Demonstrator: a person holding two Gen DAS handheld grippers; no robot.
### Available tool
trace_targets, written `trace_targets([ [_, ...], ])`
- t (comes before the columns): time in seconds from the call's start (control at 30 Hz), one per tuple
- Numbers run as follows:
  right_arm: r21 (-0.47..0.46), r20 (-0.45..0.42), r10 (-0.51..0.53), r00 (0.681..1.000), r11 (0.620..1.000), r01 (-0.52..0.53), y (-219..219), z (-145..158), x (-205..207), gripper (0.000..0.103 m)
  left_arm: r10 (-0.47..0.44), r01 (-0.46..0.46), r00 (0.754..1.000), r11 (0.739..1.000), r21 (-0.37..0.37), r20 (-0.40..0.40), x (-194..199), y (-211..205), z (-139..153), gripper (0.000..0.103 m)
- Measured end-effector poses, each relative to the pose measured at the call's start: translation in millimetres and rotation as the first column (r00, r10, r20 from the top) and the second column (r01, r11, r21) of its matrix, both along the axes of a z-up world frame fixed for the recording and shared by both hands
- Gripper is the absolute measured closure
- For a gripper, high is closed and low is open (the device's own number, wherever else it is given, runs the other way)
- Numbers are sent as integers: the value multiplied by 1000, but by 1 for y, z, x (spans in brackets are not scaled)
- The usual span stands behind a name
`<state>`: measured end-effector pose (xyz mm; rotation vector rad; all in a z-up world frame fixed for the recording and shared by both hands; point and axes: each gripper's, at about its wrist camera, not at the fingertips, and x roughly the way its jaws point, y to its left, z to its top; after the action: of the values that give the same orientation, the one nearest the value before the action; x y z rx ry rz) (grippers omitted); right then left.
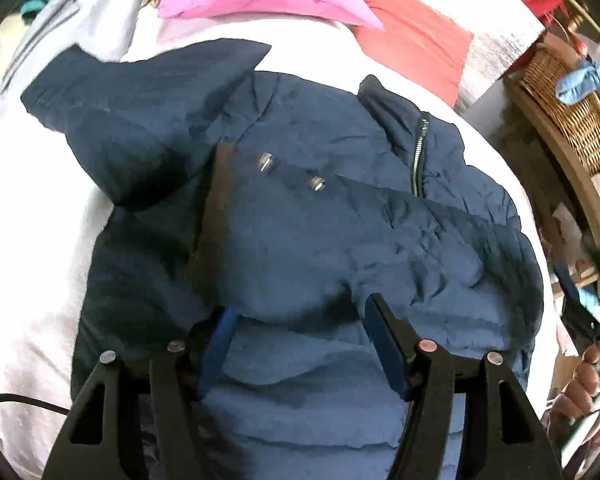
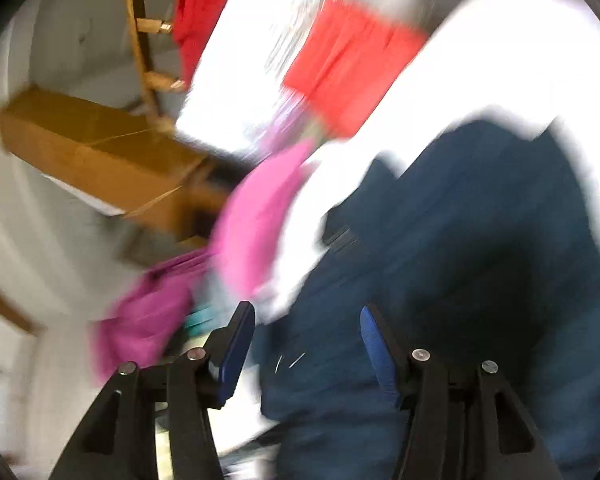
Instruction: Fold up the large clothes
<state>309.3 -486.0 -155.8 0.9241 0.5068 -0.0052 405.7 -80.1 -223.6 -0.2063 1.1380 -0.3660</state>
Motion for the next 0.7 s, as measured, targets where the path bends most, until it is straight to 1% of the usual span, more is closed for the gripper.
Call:
trace_targets([
  [0.07,-133,-80,-122,989,985,111,-24,4,-13,44,17,-18,1000,1000,-9,-23,3,5,-5,37],
  [0.1,-171,-114,-169,979,974,149,-37,1,-18,44,26,-26,999,1000,-14,-32,5,6,-6,37],
  [0.17,-190,-178,-224,958,963,190,-58,-7,-25,44,44,-45,998,999,-21,-34,3,12,-8,37],
  [0.2,-177,-211,-232,950,964,196,-70,-16,-25,44,48,-49,998,999,-18,-31,4,12,-8,38],
  [0.27,-151,-272,-222,936,971,186,-86,-33,-21,44,55,-55,998,999,2,-22,5,9,-9,39],
  [0.3,-126,-279,-197,940,978,168,-89,-40,-19,44,57,-57,998,998,12,-20,5,5,-13,42],
  [0.37,-72,-289,-118,950,992,101,-87,-53,-9,44,65,-64,998,997,36,-14,7,1,-15,44],
  [0.47,-36,-316,-40,948,999,30,-77,-68,4,45,79,-79,997,995,64,-2,8,-5,-16,44],
  [0.5,-23,-321,-3,947,1000,-5,-71,-73,10,55,83,-83,997,994,76,1,8,-5,-16,44],
  [0.53,-33,-329,16,944,999,-29,-66,-76,14,61,87,-87,996,992,86,2,8,-7,-17,44],
  [0.57,-105,-346,-3,938,994,-36,-58,-73,19,64,90,-91,996,991,94,6,9,-9,-18,44],
  [0.6,-144,-349,-9,937,989,-44,-56,-73,17,71,92,-92,996,990,107,13,9,-11,-17,44],
  [0.63,-189,-347,-21,938,981,-48,-51,-68,19,74,89,-91,996,990,110,15,9,-13,-17,44],
  [0.7,-262,-326,-69,943,965,-21,-49,-57,17,82,85,-86,996,991,103,18,9,-14,-16,44],
])
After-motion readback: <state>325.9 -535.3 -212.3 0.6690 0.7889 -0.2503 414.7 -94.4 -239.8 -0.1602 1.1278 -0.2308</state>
